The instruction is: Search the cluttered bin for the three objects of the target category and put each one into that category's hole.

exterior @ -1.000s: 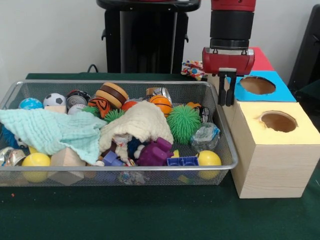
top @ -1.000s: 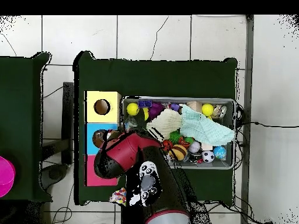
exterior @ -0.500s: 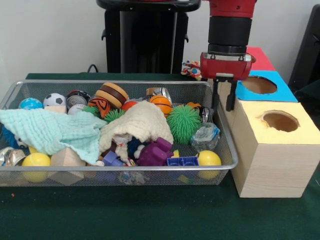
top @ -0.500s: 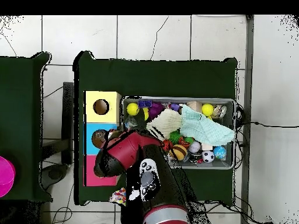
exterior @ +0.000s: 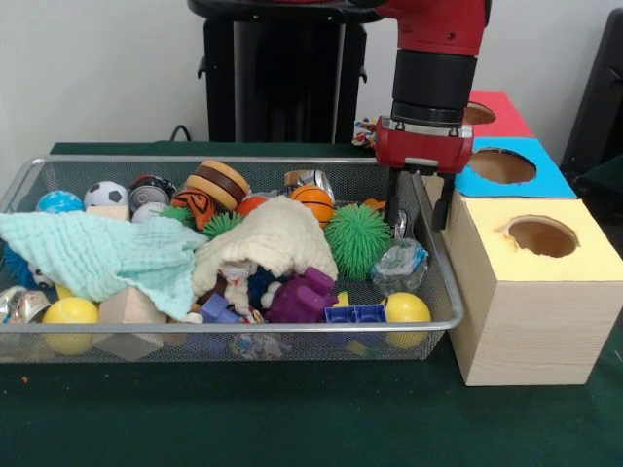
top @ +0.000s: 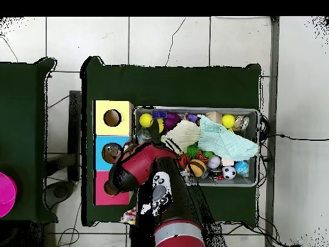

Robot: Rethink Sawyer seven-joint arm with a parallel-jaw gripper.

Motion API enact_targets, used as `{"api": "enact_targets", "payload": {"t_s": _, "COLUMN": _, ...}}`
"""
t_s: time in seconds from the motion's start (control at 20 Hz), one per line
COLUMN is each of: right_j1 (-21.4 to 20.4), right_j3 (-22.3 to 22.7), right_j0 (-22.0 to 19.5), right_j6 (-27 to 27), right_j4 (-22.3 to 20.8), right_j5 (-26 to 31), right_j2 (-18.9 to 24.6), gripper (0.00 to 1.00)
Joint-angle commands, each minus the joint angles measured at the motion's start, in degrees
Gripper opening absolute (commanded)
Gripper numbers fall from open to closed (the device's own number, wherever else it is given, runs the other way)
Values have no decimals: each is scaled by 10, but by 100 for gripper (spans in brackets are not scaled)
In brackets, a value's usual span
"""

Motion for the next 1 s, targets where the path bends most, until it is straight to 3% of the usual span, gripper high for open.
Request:
{"api": "enact_targets", "payload": {"t_s": 0.05, "right_j1": 33, "right_j3": -42, "right_j0": 36, "right_j6": 48, "right_j4": 5, "right_j5": -10, "right_j2": -31, "gripper": 100}}
{"api": "enact_targets", "payload": {"t_s": 0.2, "right_j1": 38, "right_j3": -41, "right_j0": 45, "right_j6": 54, "right_j4": 11, "right_j5": -18, "right_j2": -44, "gripper": 100}}
{"api": "enact_targets", "payload": {"t_s": 0.4, "right_j1": 50, "right_j3": -49, "right_j0": 35, "right_j6": 47, "right_j4": 25, "right_j5": -26, "right_j2": -30, "gripper": 100}}
{"api": "enact_targets", "payload": {"t_s": 0.65, "right_j1": 71, "right_j3": -68, "right_j0": 57, "right_j6": 73, "right_j4": 28, "right_j5": -49, "right_j2": -60, "gripper": 100}}
{"api": "enact_targets", "payload": {"t_s": 1.0, "right_j1": 80, "right_j3": -77, "right_j0": 67, "right_j6": 66, "right_j4": 46, "right_j5": -58, "right_j2": -77, "gripper": 100}}
